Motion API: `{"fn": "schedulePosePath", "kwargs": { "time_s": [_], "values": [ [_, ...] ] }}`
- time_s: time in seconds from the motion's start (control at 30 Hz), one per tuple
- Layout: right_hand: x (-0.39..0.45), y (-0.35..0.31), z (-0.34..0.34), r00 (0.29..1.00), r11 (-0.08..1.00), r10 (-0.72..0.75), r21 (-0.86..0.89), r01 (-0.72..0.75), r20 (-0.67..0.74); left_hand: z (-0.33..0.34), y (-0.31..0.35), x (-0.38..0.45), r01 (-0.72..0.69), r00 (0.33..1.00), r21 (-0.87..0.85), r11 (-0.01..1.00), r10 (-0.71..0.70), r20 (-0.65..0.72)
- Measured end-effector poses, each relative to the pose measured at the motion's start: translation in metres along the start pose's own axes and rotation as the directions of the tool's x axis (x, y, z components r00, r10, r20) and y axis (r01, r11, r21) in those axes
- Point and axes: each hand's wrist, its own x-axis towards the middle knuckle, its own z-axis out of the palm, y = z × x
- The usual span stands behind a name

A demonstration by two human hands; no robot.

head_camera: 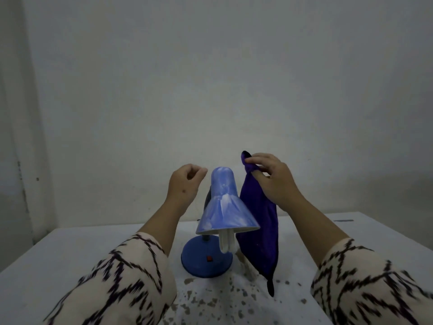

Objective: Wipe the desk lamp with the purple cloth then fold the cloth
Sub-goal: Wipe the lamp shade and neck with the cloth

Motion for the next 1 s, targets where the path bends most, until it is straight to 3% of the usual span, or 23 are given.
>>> {"fn": "schedulePosePath", "kwargs": {
  "time_s": [0.17,0.3,0.53,0.73,1.0],
  "values": [
    [0.017,-0.002,0.016,0.983,0.981,-0.113,-0.138,0.134,0.144,0.011,0.008,0.015,0.029,0.986,-0.127,0.992,-0.008,0.167],
    [0.021,-0.002,0.019,0.967,0.962,-0.181,-0.174,0.213,0.181,0.018,0.009,0.017,0.06,0.959,-0.173,0.983,-0.008,0.285],
    [0.011,0.004,0.018,0.889,0.874,-0.339,-0.246,0.419,0.308,0.02,0.0,0.019,0.13,0.929,-0.237,0.963,-0.035,0.367],
    [0.019,0.011,0.022,0.924,0.906,-0.251,-0.267,0.329,0.288,0.023,-0.004,0.019,0.159,0.918,-0.25,0.955,-0.05,0.393],
    [-0.003,0.006,0.027,0.858,0.809,-0.468,-0.29,0.512,0.211,0.024,-0.011,0.016,0.227,0.88,-0.229,0.947,-0.098,0.464]
  ]
}}
